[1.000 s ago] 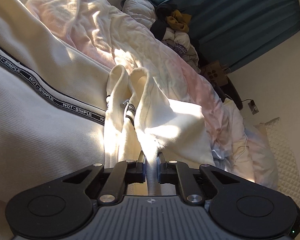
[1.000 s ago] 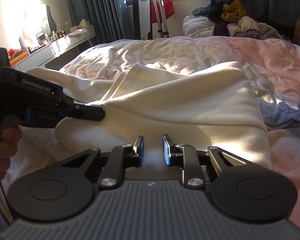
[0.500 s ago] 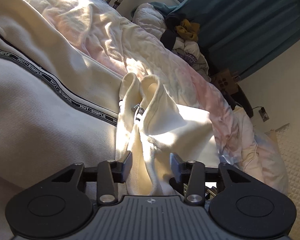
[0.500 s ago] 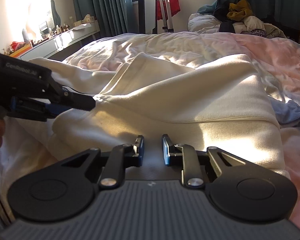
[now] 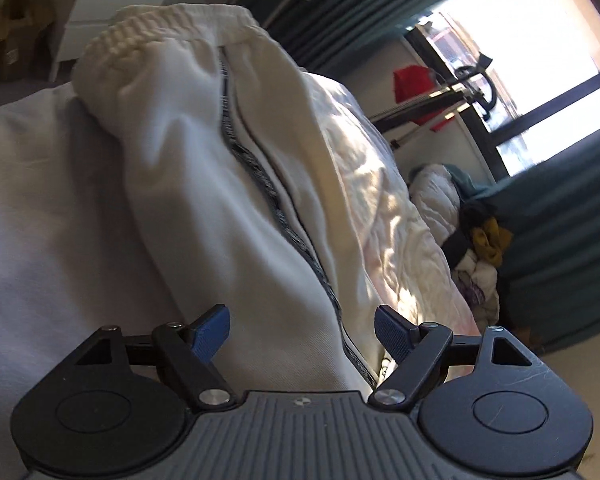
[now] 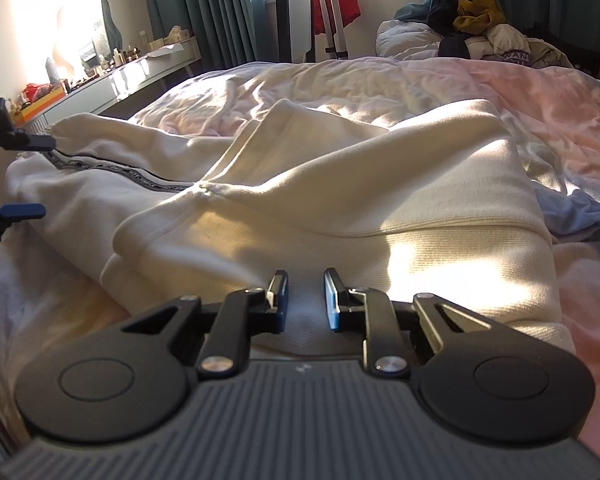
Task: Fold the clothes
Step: 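Release the leg with the left gripper and move to the waistband, then grasp the cream cuff with the left gripper and lift it off the bed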
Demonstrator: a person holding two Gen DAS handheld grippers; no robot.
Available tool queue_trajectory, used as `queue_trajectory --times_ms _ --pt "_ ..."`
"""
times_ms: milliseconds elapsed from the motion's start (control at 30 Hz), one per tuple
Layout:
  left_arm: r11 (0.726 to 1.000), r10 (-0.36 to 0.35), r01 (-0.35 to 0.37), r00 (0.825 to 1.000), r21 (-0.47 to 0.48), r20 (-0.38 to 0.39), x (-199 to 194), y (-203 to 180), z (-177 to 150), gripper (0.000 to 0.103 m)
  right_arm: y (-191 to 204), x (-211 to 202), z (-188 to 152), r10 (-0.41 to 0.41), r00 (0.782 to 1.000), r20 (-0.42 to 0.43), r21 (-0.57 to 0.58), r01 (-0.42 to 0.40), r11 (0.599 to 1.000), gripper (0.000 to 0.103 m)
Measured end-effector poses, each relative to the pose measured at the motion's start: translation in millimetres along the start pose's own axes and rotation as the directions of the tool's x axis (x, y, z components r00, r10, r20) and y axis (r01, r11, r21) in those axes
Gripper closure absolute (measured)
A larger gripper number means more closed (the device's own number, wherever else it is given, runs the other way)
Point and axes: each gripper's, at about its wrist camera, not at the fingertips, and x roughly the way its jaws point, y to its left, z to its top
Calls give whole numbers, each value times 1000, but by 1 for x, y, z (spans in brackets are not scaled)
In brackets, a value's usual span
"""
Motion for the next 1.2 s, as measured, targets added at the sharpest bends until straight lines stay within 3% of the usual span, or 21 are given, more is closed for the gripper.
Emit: queue_trajectory --times_ms 200,333,400,467,567,700,833,900,1067,1200 --pt "965 42 -33 999 -261 27 0 56 45 22 -1 -3 -2 4 1000 -3 18 -4 1000 81" --pt "925 20 22 994 -380 104 13 79 71 26 -1 -3 -1 2 1000 -6 31 -2 1000 81" --pt "940 64 -7 985 -340 158 17 75 80 32 -1 -3 -1 2 1000 -5 38 -1 999 81" --pt "965 55 -3 981 -262 188 23 68 91 33 -1 -3 -1 2 1000 -1 44 -2 999 81" --pt "974 74 -28 977 -227 200 31 65 100 37 1 -1 -1 -3 1000 18 32 3 999 81" --pt "980 92 -51 973 -191 213 39 63 105 54 8 -2 2 9 998 64 3 -9 1000 78" --pt "994 99 -82 960 -75 261 39 36 100 76 12 13 3 15 1000 24 -13 -15 1000 80" --pt "995 89 -95 948 6 307 34 14 95 81 12 20 3 12 1000 2 -19 -12 1000 81" --pt "969 21 -119 913 215 408 16 -63 60 84 0 20 6 51 999 5 57 -51 997 82" --pt "930 -50 -130 883 345 466 -1 -129 21 85 -16 13 12 117 993 27 180 -120 976 81"
